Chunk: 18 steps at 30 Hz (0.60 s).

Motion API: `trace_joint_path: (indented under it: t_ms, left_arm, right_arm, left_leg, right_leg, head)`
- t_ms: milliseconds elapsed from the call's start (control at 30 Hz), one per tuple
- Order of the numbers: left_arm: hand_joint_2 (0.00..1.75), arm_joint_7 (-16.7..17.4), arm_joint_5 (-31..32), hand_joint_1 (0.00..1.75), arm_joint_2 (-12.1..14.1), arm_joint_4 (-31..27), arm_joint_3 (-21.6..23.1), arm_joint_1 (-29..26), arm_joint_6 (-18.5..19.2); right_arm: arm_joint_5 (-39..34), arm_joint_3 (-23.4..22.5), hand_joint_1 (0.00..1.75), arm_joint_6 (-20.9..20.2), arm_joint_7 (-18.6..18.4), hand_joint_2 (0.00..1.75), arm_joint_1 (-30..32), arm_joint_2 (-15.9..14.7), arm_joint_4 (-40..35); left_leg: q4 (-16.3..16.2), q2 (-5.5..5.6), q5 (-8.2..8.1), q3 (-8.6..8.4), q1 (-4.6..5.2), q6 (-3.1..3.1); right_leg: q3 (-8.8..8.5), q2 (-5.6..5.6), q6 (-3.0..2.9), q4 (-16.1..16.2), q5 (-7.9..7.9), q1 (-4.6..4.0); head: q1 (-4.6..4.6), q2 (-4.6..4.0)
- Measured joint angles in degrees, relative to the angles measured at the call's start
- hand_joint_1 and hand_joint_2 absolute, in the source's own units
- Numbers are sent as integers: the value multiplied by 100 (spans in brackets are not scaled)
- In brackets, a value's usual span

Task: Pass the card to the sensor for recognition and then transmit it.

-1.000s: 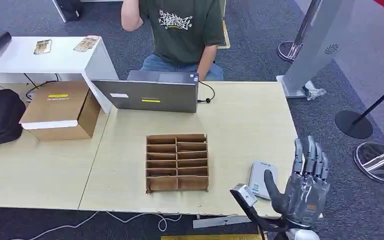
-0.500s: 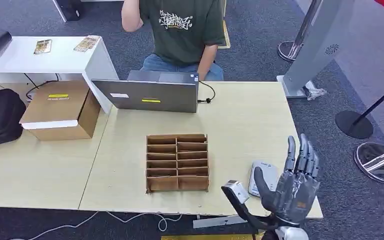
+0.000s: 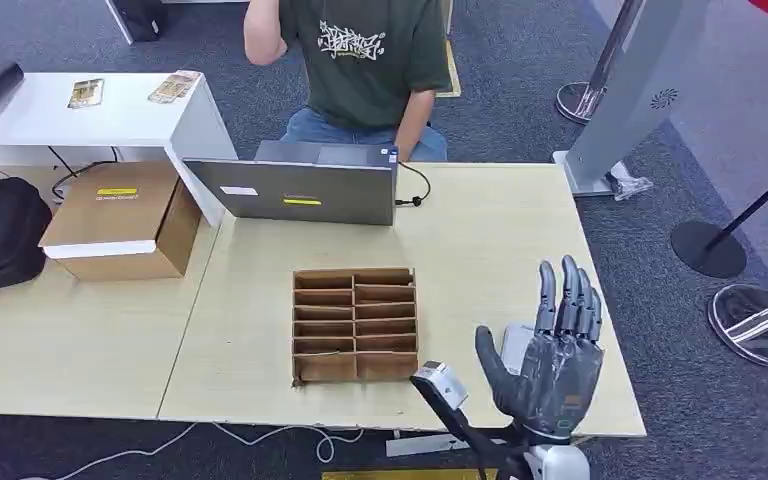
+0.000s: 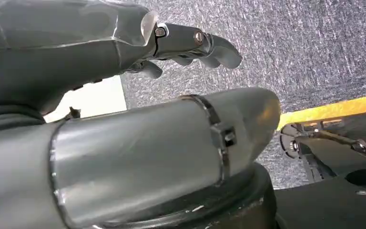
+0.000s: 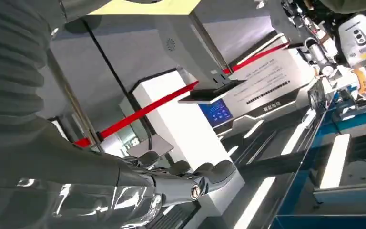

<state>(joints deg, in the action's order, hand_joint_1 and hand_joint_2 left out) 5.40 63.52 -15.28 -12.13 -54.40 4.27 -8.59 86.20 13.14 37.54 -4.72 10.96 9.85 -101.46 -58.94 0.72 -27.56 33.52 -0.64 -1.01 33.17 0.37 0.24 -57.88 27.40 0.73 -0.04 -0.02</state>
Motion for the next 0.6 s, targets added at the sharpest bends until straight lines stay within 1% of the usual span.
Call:
trace_joint_path:
  t_ms: [33, 67, 133, 200, 233, 267, 300, 333, 433, 600]
  left_arm:
    - [0, 0, 9, 0, 0, 0, 0, 1, 17]
    - [0, 0, 9, 0, 0, 0, 0, 0, 22]
    - [0, 0, 7, 0, 2, 0, 0, 0, 42]
    - [0, 2, 4, 0, 7, 0, 0, 1, 77]
    - [0, 2, 4, 0, 9, 0, 0, 1, 85]
    - [0, 2, 4, 0, 11, 0, 0, 3, 90]
    - [0, 2, 4, 0, 11, 0, 0, 6, 90]
    - [0, 4, 4, 0, 13, 0, 0, 5, 94]
    - [0, 4, 9, 0, 26, 0, 0, 2, 111]
    - [0, 4, 26, 0, 33, 0, -2, 5, 133]
  right_arm:
    - [0, -26, 0, -195, -21, 175, 1, -82, -2]
    - [0, -46, 0, -338, -118, 175, 0, -154, -4]
    - [0, 88, 0, -1021, -937, 175, -79, -521, -72]
    - [0, 419, 0, -1568, -2075, 175, -278, -917, -125]
    - [0, 789, 0, -1854, -2819, 175, -398, -1172, -162]
    - [2, 1083, 0, -2017, -3157, 175, -485, -1338, -195]
    - [2, 1324, 0, -2184, -3305, 175, -519, -1458, -236]
    - [2, 1522, 0, -2345, -3373, 175, -541, -1548, -273]
    - [2, 1906, 0, -2591, -3342, 175, -598, -1722, -400]
    - [2, 2092, 0, -2696, -3056, 175, -595, -1823, -549]
  left_leg:
    - [0, 0, 0, 0, 0, 0]
    - [0, 0, 0, 2, 1, 0]
    - [0, -1, 0, 7, 2, 1]
    - [-1, -2, -1, 9, 2, 1]
    - [-2, -5, -1, 4, 3, 1]
    - [-3, -5, -1, 0, 2, 1]
    - [-4, 0, 0, 0, 2, 1]
    - [-5, 5, 0, 2, 1, 1]
    - [-4, 4, 0, 1, -3, 1]
    - [-2, 3, 0, 2, -4, 0]
  right_leg:
    - [0, 0, 0, 0, 0, 1]
    - [0, 0, 0, 0, 0, 1]
    - [-1, 0, 2, 1, -1, 2]
    - [0, 1, 3, 1, -3, 2]
    - [1, 5, 3, 2, -3, 2]
    - [1, 5, 3, 2, -3, 2]
    - [-1, 0, 3, 2, -3, 2]
    - [-1, -3, 3, 2, -3, 2]
    - [0, -2, 1, 1, -2, 1]
    - [1, -2, -1, 0, 0, -1]
  head:
    - [0, 2]
    - [2, 0]
    - [2, 2]
    - [4, 0]
    - [0, 2]
    - [2, 0]
    - [0, 0]
    - [2, 2]
    - [0, 2]
    - [0, 0]
